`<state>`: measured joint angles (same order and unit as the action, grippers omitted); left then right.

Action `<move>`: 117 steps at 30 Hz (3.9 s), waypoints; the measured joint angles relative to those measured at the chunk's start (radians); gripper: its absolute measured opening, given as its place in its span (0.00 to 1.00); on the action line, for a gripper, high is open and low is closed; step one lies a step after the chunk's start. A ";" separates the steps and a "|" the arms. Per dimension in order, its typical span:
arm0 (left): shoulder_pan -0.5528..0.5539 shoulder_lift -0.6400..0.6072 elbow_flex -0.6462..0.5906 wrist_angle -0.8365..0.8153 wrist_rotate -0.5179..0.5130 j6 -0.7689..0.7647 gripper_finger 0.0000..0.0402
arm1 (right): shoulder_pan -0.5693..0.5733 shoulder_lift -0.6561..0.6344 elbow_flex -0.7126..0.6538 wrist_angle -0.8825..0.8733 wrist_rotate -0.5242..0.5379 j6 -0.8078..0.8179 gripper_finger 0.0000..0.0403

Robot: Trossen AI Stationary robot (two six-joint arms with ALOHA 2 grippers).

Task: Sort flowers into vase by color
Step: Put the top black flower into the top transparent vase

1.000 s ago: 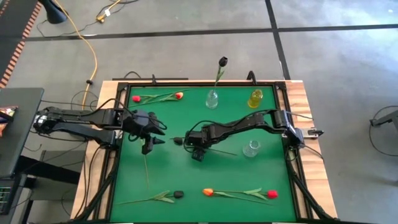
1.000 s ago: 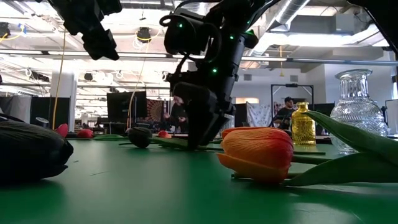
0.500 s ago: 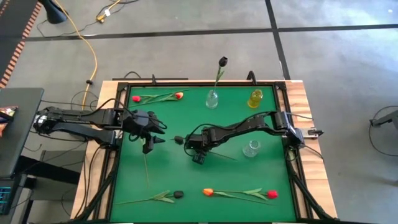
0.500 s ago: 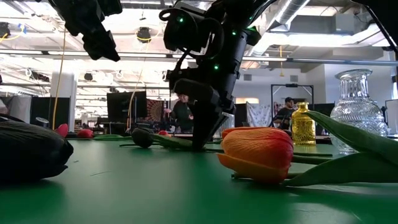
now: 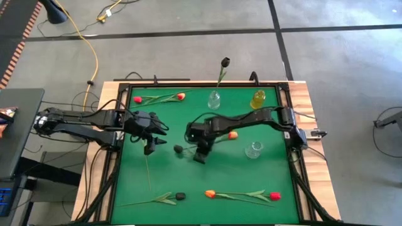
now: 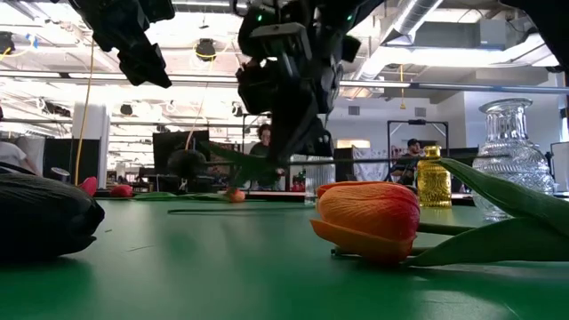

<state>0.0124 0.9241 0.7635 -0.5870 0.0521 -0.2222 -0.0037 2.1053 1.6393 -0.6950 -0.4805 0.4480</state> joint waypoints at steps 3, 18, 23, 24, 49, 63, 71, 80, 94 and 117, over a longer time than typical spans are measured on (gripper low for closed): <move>0.000 0.000 0.000 -0.004 0.000 0.000 0.44 | -0.030 0.003 0.023 -0.002 -0.139 0.000 0.05; 0.000 -0.180 0.000 -0.035 -0.113 -0.016 0.44 | -0.040 -0.018 0.150 -0.013 -0.483 -0.109 0.05; 0.000 -0.272 0.000 -0.023 -0.173 -0.014 0.44 | -0.025 -0.096 0.181 -0.008 -0.407 -0.150 0.04; 0.000 -0.285 0.000 -0.024 -0.182 -0.009 0.44 | -0.024 -0.121 0.181 -0.011 -0.378 -0.165 0.04; 0.000 -0.226 0.000 0.005 -0.274 -0.036 0.44 | -0.149 -0.781 -0.463 0.952 0.401 -0.455 0.04; 0.000 -0.166 0.000 0.018 -0.305 -0.123 0.44 | -0.276 -0.746 -0.657 1.286 0.405 -0.737 0.05; 0.000 -0.134 0.000 0.026 -0.337 -0.141 0.44 | -0.313 -0.717 -0.660 1.292 0.423 -0.804 0.05; 0.000 -0.108 0.000 0.028 -0.347 -0.178 0.44 | -0.381 -0.702 -0.765 1.455 0.438 -0.753 0.05; 0.000 -0.105 0.000 0.028 -0.348 -0.190 0.44 | -0.421 -0.703 -0.812 1.490 0.431 -0.706 0.05; 0.000 -0.105 0.000 0.027 -0.351 -0.188 0.44 | -0.442 -0.644 -0.811 1.455 0.431 -0.683 0.05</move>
<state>0.0124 0.8192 0.7635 -0.5598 -0.2993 -0.4102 -0.4461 1.4612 0.8288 0.7600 -0.0498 -0.2351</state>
